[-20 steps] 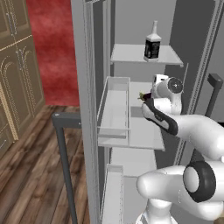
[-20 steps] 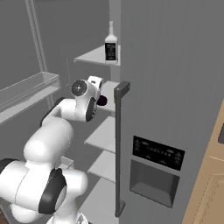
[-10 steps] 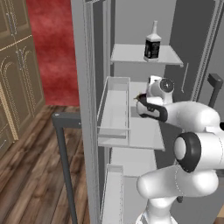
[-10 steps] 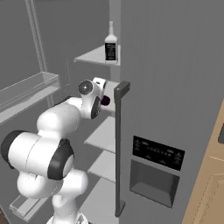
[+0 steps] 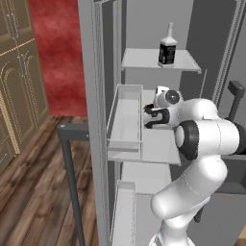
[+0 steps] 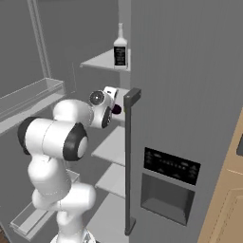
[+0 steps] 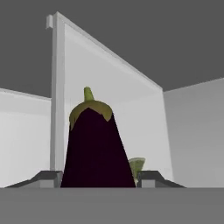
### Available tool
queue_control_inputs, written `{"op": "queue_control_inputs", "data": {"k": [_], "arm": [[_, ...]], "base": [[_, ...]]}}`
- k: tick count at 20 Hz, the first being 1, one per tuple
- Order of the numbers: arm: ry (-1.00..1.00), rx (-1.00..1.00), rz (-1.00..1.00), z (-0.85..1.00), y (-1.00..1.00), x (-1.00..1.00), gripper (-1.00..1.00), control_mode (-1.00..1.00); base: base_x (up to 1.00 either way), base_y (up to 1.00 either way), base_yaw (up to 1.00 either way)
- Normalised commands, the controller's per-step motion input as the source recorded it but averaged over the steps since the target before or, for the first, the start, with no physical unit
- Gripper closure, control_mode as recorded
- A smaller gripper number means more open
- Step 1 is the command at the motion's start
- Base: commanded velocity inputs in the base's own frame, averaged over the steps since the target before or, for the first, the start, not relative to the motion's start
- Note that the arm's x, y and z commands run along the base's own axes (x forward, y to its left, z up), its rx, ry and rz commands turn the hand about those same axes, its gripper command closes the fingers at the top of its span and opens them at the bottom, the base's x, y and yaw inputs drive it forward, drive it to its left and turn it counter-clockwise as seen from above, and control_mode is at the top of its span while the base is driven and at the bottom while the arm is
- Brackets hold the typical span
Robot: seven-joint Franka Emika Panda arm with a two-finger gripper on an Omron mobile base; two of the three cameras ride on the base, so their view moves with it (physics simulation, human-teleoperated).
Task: Place the liquor on the top shelf of the fridge to keep it out of children's reach, and place the lemon wedge and eggplant on lower shelves for easy access.
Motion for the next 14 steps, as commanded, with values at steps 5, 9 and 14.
{"op": "queue_control_inputs", "data": {"k": [5,9,14], "arm": [[0.0,0.0,0.0,-0.27,-0.05,0.67,1.0,-1.0],[0.0,0.01,0.0,-0.19,-0.23,0.68,1.0,-1.0],[0.0,0.03,0.0,-0.11,-0.37,0.65,1.0,-1.0]], "base": [[0.0,0.0,0.0],[0.0,0.0,0.0],[0.0,0.0,0.0]]}}
